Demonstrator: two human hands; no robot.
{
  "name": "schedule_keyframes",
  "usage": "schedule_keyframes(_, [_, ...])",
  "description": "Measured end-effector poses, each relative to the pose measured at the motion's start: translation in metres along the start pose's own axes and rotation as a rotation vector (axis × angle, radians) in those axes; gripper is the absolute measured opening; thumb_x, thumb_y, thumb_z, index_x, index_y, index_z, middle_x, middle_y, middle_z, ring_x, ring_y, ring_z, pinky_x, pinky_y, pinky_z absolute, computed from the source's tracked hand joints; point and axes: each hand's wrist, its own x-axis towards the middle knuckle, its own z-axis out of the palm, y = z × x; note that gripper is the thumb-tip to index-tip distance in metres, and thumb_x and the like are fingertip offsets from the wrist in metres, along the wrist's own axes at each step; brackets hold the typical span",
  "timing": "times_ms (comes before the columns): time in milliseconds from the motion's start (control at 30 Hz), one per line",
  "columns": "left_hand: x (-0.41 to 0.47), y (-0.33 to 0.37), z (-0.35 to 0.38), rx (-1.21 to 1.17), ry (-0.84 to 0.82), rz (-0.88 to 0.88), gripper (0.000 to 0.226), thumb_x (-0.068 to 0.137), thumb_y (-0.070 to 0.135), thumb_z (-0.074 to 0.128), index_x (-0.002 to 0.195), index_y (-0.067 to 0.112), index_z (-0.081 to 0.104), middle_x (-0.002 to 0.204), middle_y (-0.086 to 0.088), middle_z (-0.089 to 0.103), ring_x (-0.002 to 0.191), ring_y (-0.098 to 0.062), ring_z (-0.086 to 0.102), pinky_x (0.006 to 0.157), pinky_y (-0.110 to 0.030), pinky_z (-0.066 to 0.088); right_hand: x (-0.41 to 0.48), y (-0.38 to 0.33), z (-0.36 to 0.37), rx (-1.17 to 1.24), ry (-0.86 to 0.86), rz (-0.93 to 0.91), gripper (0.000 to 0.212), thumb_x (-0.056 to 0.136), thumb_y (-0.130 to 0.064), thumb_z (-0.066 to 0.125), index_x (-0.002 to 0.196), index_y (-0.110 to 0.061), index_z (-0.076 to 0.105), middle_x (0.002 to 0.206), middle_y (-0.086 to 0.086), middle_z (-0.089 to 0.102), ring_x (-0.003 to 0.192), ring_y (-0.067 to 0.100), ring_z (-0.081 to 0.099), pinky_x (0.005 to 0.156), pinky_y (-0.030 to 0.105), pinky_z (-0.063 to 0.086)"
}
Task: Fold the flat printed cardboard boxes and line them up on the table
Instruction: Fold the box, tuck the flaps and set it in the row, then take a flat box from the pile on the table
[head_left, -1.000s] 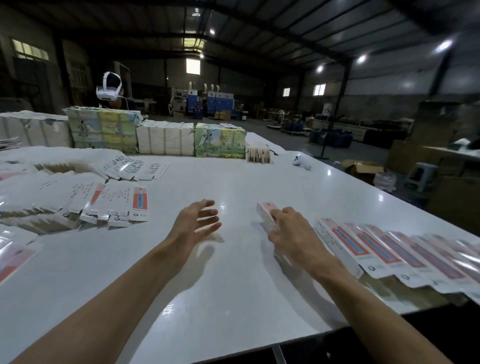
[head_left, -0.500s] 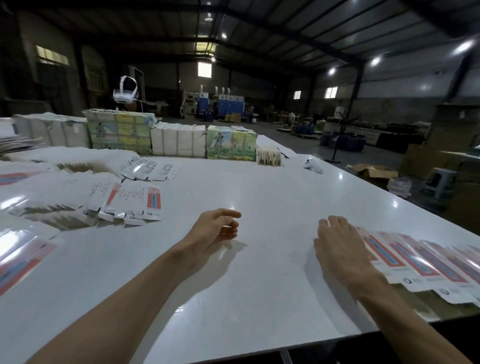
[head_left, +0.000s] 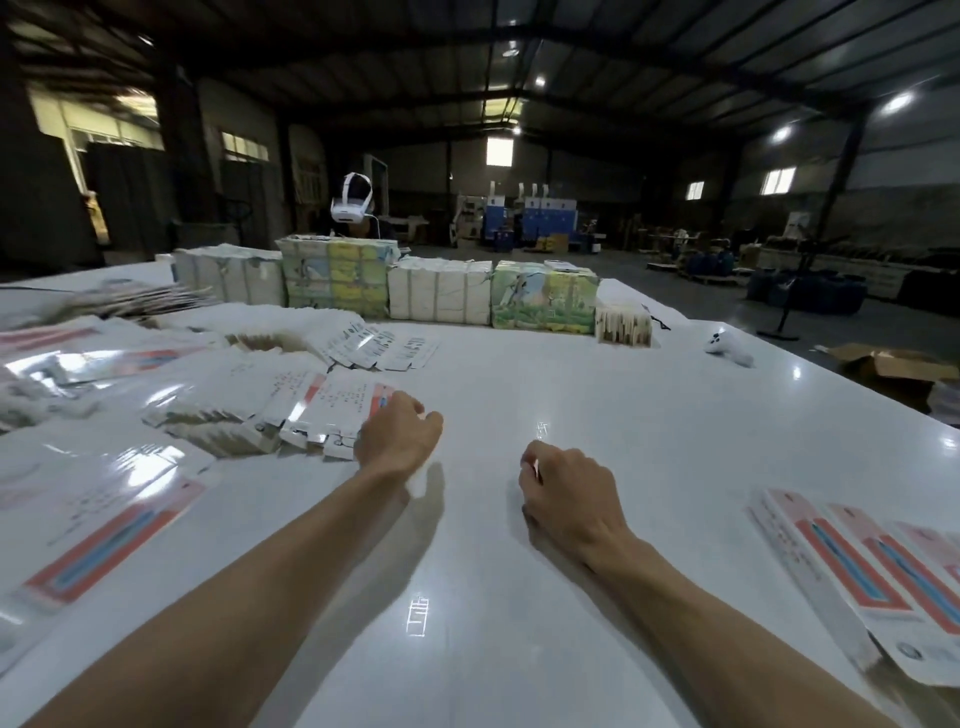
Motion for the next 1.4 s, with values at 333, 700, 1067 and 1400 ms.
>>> schedule_keyframes(333, [0.061, -0.027, -0.020, 0.568, 0.129, -0.130, 0.085, 0.088, 0.075, 0.058, 0.137, 0.006, 0.051, 0.140, -0.018, 0.052, 0.131, -0.036, 0.047, 0.109, -0.044, 0.035, 0.007, 0.009, 0.011, 0.103, -0.014, -0.103, 0.018, 0.099, -0.027, 0.047, 0.095, -0.024, 0.064, 0.074, -0.005, 0.065, 0.072, 0.019, 0.061, 0.070, 0.035, 0.052])
schedule_keyframes(700, [0.082, -0.031, -0.050, 0.428, 0.016, -0.092, 0.077, 0.096, 0.057, 0.064, 0.146, 0.003, 0.041, 0.132, -0.020, 0.063, 0.119, -0.041, 0.062, 0.095, -0.045, 0.052, 0.012, 0.011, 0.016, 0.200, -0.048, -0.081, 0.018, 0.098, -0.028, 0.049, 0.098, -0.027, 0.068, 0.082, -0.009, 0.068, 0.079, 0.018, 0.062, 0.067, 0.032, 0.044])
schedule_keyframes(1067, [-0.024, 0.020, -0.042, -0.759, -0.663, -0.151, 0.034, 0.101, 0.013, 0.063, 0.130, -0.002, 0.053, 0.103, -0.021, 0.078, 0.084, -0.035, 0.078, 0.062, -0.041, 0.063, 0.022, 0.016, -0.001, 1.101, 0.096, 0.237, 0.022, 0.107, -0.031, 0.057, 0.120, -0.015, 0.064, 0.089, 0.008, 0.073, 0.072, 0.017, 0.067, 0.066, 0.037, 0.061])
schedule_keyframes(1400, [-0.081, 0.036, -0.010, -0.857, -1.099, -0.128, 0.040, 0.098, 0.043, 0.056, 0.123, 0.013, 0.061, 0.098, -0.014, 0.077, 0.085, -0.024, 0.076, 0.075, -0.034, 0.063, 0.019, 0.020, -0.003, 1.385, -0.015, 0.338, 0.045, 0.101, -0.022, 0.070, 0.138, -0.030, 0.046, 0.093, 0.002, 0.080, 0.083, 0.026, 0.080, 0.063, 0.031, 0.063])
